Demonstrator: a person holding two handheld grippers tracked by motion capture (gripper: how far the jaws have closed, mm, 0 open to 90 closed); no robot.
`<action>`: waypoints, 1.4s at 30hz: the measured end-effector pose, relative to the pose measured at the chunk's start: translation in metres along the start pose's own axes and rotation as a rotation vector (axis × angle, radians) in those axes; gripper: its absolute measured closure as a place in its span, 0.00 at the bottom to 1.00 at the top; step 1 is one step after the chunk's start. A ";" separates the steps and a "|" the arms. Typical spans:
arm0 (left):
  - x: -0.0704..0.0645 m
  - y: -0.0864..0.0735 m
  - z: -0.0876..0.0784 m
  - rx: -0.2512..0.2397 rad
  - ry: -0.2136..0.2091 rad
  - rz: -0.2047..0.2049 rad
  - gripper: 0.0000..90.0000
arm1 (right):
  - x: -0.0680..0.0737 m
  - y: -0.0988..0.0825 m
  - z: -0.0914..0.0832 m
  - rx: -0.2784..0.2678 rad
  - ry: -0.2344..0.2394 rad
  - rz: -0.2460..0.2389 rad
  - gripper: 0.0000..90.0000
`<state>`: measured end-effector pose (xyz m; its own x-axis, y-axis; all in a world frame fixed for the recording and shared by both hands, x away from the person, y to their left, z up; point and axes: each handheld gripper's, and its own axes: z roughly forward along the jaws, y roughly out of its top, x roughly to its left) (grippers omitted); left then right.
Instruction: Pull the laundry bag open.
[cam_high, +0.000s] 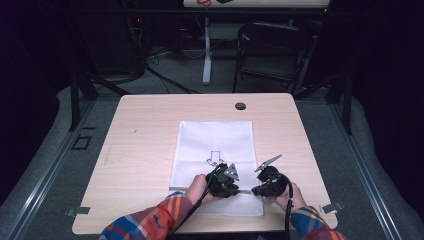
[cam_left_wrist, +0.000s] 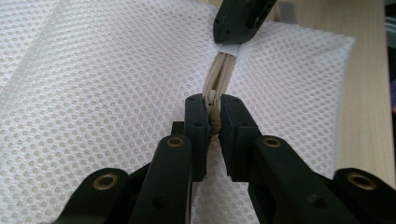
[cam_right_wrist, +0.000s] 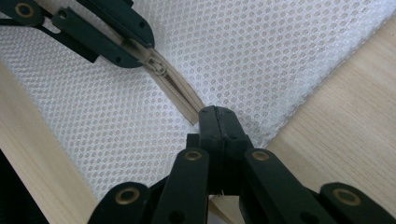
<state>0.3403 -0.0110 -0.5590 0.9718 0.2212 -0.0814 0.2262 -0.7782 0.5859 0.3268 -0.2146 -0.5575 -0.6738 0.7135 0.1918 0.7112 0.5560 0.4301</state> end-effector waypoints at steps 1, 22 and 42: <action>0.000 -0.001 0.000 -0.001 -0.001 0.000 0.91 | 0.000 0.000 -0.001 0.010 -0.002 -0.003 1.00; 0.001 -0.012 -0.013 0.007 0.004 -0.027 0.90 | 0.003 0.003 -0.001 0.023 -0.007 -0.029 1.00; 0.000 -0.012 -0.010 0.004 0.009 -0.030 0.90 | 0.001 0.003 -0.003 0.049 -0.027 -0.038 1.00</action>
<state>0.3367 0.0039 -0.5579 0.9639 0.2500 -0.0913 0.2555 -0.7736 0.5798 0.3277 -0.2137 -0.5533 -0.6955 0.7022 0.1522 0.6945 0.6026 0.3932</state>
